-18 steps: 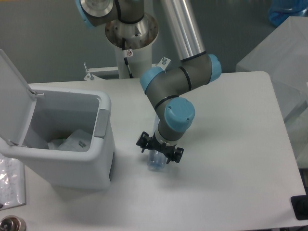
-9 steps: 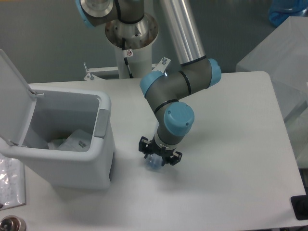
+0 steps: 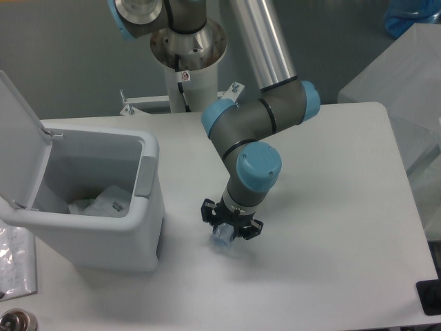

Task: Place the trash in the trash can
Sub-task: 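Lower the gripper around the bottle's cap end and close it, then lift the bottle and carry it over the trash bin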

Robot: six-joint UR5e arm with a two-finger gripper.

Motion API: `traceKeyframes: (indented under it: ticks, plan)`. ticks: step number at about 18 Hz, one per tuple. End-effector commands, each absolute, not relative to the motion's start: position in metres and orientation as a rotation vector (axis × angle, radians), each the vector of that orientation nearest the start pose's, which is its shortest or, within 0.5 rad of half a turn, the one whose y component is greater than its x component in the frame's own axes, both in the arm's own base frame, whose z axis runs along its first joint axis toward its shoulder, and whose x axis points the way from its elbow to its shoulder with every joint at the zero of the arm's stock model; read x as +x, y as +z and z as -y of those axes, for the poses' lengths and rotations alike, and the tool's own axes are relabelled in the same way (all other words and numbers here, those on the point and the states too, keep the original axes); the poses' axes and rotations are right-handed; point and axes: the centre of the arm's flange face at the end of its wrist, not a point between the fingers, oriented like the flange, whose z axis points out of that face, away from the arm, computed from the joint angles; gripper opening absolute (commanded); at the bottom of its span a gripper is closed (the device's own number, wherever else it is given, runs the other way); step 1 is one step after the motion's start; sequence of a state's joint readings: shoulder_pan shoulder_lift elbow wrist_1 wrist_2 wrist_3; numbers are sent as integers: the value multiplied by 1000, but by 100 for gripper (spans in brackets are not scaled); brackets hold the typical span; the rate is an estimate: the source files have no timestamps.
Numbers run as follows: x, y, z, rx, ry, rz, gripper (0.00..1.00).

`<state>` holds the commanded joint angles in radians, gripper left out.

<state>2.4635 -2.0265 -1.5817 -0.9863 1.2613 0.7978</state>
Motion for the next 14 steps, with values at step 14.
traceKeyframes:
  ticks: [14]
  plan:
    - [-439, 481, -567, -2280, -256, 174, 49]
